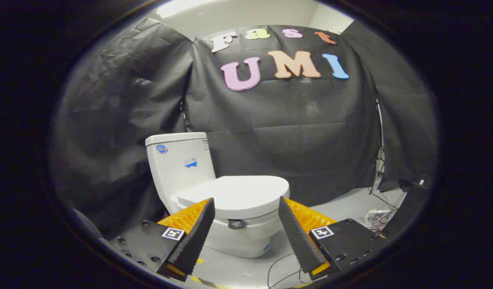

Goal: Open the toilet lid.

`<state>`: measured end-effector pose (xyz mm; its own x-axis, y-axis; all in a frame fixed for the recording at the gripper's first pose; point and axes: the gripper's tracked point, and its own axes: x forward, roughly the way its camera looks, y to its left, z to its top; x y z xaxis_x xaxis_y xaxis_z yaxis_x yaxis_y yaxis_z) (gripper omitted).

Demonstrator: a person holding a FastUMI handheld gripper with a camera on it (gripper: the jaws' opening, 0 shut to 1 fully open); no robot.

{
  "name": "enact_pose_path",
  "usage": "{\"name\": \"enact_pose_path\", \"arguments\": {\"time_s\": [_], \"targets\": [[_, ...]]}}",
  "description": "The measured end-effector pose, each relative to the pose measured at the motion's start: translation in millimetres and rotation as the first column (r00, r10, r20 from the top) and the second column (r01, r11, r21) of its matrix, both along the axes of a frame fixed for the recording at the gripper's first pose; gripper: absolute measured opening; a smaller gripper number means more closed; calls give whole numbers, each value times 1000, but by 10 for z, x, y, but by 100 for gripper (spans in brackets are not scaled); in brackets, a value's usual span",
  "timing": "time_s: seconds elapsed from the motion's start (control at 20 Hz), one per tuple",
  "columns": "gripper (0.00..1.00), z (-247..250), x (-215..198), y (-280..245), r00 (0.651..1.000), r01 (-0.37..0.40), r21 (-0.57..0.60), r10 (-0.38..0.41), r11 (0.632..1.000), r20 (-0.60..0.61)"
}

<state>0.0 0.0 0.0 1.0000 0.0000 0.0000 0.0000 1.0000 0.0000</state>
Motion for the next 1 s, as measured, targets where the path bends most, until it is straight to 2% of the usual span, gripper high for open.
{"name": "enact_pose_path", "arguments": {"time_s": [0.55, 0.8, 1.0], "targets": [[99, -176, 109, -16, 999, 10, 22, -9, 1000, -43], [98, -375, 249, -148, 995, 40, 95, -31, 995, -95], [98, -611, 464, -348, 982, 100, 154, -72, 983, -175]]}}
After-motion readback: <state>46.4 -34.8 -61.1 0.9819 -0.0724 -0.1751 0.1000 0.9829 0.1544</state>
